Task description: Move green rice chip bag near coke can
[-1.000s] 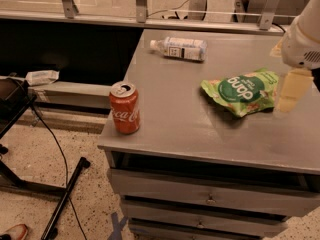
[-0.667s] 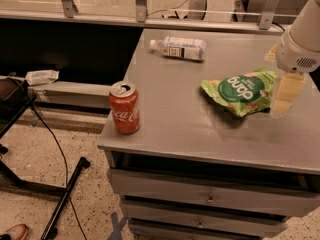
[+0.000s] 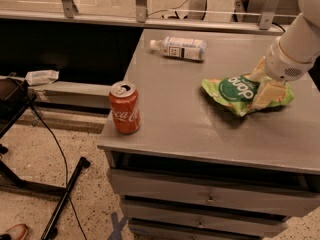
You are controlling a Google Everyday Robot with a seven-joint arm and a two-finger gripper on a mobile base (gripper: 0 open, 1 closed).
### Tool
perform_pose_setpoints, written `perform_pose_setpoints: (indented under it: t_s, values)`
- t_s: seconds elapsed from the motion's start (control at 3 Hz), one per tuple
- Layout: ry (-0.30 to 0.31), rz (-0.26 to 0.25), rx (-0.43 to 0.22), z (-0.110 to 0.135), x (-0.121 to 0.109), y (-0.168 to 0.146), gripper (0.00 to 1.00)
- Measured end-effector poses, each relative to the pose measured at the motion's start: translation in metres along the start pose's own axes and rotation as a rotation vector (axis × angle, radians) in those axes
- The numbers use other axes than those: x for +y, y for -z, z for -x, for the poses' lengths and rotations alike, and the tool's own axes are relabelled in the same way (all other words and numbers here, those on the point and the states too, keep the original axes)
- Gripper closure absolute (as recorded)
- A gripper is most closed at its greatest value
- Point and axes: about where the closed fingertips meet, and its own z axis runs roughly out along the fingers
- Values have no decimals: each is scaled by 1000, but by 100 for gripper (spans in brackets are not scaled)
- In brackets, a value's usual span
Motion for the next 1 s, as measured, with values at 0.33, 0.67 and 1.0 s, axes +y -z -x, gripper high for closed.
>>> perform_pose_setpoints:
  t_s: [0.33, 0.67, 1.0]
  values:
    - [25, -14, -68, 13, 0, 0, 64]
    - [60, -55, -141, 33, -1, 14, 87]
    - [80, -117, -193, 54, -7, 38, 100]
